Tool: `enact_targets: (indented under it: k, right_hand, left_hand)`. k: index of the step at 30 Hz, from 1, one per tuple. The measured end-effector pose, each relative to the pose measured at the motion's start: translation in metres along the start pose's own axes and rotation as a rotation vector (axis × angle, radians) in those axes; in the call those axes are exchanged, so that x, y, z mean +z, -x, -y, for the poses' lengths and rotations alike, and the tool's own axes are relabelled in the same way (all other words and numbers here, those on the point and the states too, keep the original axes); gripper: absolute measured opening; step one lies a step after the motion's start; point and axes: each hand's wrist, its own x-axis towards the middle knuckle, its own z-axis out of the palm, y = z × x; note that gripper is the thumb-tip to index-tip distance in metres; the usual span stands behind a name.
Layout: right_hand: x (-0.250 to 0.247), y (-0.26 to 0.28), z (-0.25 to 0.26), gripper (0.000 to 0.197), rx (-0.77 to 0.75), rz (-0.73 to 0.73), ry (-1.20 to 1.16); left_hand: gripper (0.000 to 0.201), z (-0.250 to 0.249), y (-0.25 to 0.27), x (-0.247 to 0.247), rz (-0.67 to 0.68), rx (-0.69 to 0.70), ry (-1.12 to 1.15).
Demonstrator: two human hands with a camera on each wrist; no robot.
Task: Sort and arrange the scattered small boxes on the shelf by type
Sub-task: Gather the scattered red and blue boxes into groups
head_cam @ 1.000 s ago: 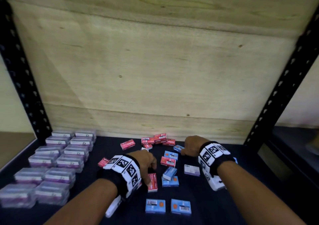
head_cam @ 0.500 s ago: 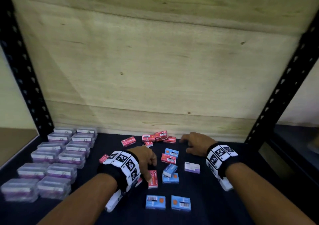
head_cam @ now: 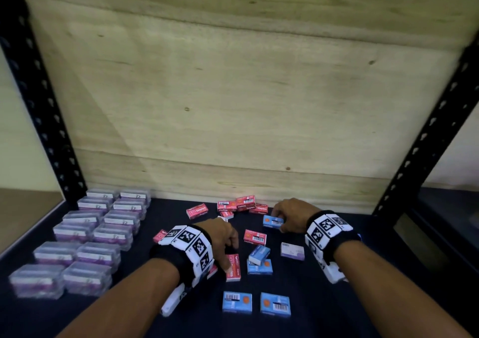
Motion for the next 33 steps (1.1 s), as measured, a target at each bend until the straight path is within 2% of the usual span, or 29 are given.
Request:
enact_targets:
  k: [8,18,21,28,31,33]
  right_hand:
    - [-0.002,0.023,-0.075,0.042,0.247,-0.098,0.033]
    - [0.016,0.031,-0.121,0.035,0.534,-0.126,-0.079]
    - [0.02,0.026,-0.13,0.023,0.554,-0.114,-0.097]
    - [0.024,0.026,-0.13,0.017,0.537,-0.114,-0.103]
    - [0.02,0.035,-0.12,0.028,0.489,-0.113,-0.053]
    - [0.017,0.044,-0.104,0.035,0.402,-0.139,-0.033]
  left_hand:
    - [0.056,0.003,-0.006,0.001,-0.009,0.021,-0.009]
    - [0.057,0.004,-0.009,0.003,-0.016,0.014,-0.008]
    - [0.057,0.004,-0.009,0.004,-0.017,0.012,-0.007]
    - [0.057,0.003,-0.008,0.001,-0.004,0.005,-0.004]
    - [0.057,0.001,-0.006,0.0,0.001,0.003,-0.011]
    - [0.057,-0.002,-0.004,-0.001,-0.001,-0.001,-0.019]
